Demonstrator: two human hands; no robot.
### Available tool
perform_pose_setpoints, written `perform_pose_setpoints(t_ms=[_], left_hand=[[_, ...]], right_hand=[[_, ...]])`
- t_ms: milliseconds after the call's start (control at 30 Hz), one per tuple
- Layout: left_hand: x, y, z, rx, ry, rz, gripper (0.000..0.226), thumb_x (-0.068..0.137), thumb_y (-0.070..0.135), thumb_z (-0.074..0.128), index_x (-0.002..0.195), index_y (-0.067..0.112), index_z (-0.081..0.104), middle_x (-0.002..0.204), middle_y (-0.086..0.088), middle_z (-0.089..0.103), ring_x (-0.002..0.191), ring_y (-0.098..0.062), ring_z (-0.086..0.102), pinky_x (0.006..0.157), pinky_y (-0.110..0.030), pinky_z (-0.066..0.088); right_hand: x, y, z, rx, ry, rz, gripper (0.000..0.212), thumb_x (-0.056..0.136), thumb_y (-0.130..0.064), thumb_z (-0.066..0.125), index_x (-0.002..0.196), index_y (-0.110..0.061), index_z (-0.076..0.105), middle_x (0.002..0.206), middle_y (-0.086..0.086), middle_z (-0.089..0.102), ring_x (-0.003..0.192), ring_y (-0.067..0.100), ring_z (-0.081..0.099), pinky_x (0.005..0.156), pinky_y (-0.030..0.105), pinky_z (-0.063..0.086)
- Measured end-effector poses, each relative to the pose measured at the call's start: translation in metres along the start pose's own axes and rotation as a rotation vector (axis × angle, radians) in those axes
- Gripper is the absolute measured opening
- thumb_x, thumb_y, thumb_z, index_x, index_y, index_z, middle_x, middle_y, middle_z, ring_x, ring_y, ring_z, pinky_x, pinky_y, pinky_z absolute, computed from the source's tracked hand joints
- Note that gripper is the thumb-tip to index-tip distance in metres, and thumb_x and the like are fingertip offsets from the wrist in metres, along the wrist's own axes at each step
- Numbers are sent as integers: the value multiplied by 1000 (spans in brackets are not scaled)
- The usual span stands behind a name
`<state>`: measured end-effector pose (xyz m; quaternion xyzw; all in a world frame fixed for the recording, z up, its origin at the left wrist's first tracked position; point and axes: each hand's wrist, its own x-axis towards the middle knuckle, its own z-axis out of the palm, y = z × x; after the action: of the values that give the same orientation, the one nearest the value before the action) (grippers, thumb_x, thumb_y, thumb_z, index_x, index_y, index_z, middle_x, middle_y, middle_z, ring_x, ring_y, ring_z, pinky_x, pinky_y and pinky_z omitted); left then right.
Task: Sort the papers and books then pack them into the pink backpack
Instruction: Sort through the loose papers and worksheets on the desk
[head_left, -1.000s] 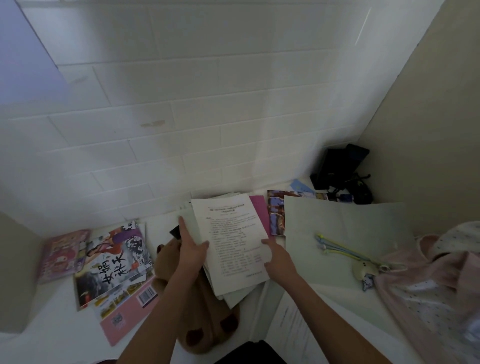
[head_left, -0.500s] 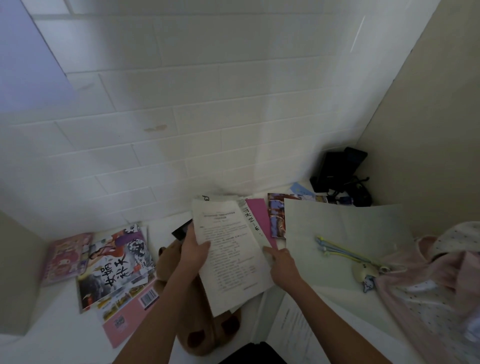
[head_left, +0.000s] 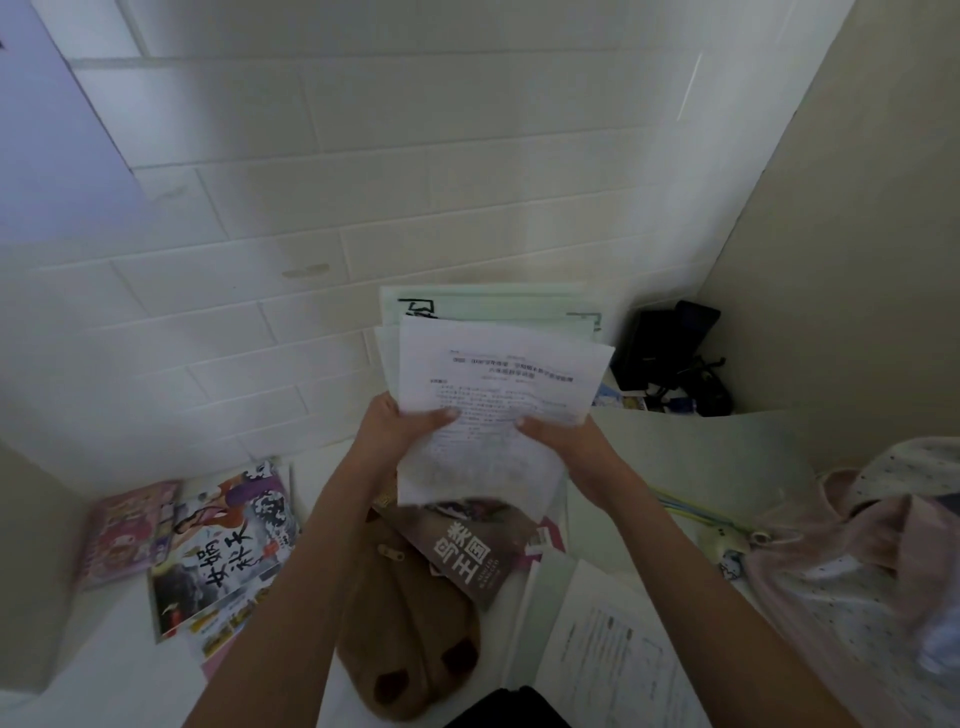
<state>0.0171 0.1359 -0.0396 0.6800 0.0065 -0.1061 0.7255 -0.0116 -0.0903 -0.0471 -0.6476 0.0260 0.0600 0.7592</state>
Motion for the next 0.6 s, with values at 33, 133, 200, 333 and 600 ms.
perform_pose_setpoints(t_ms=[33, 133, 200, 333, 600], left_hand=[[2, 5, 2, 7, -11, 28, 48, 52, 32, 88, 95, 14, 75, 97, -6, 75, 88, -25, 72, 73, -37, 58], [6, 10, 5, 27, -20, 62, 45, 54, 31, 88, 94, 13, 75, 93, -5, 75, 84, -24, 73, 67, -31, 59], [6, 0, 6, 64, 6, 16, 41, 56, 25, 88, 92, 14, 74, 91, -3, 76, 83, -22, 73, 66, -32, 59], [3, -30, 12, 208, -31, -92, 34, 66, 17, 84, 98, 14, 72, 97, -1, 74, 92, -22, 70, 78, -38, 58], [5, -14, 14, 163, -161, -98, 38, 61, 37, 86, 95, 24, 73, 93, 4, 75, 82, -15, 73, 61, -24, 57]], right_hand=[[2, -5, 1, -2, 12, -28, 47, 77, -9, 73, 123, -9, 61, 122, 9, 65, 112, 25, 63, 93, 42, 52], [2, -9, -7, -37, 58, -65, 49, 75, -15, 76, 122, -11, 61, 121, 7, 66, 110, 23, 64, 93, 42, 53], [-2, -1, -18, -24, 131, -9, 53, 69, -20, 79, 118, -11, 64, 117, 7, 69, 106, 25, 66, 93, 48, 52], [-10, 24, -28, -17, 162, 66, 42, 73, -16, 78, 113, -7, 67, 113, 11, 70, 106, 29, 66, 96, 53, 50], [-4, 12, -33, 101, 249, -2, 35, 76, -13, 74, 110, -6, 67, 115, 12, 68, 105, 31, 66, 93, 52, 51]])
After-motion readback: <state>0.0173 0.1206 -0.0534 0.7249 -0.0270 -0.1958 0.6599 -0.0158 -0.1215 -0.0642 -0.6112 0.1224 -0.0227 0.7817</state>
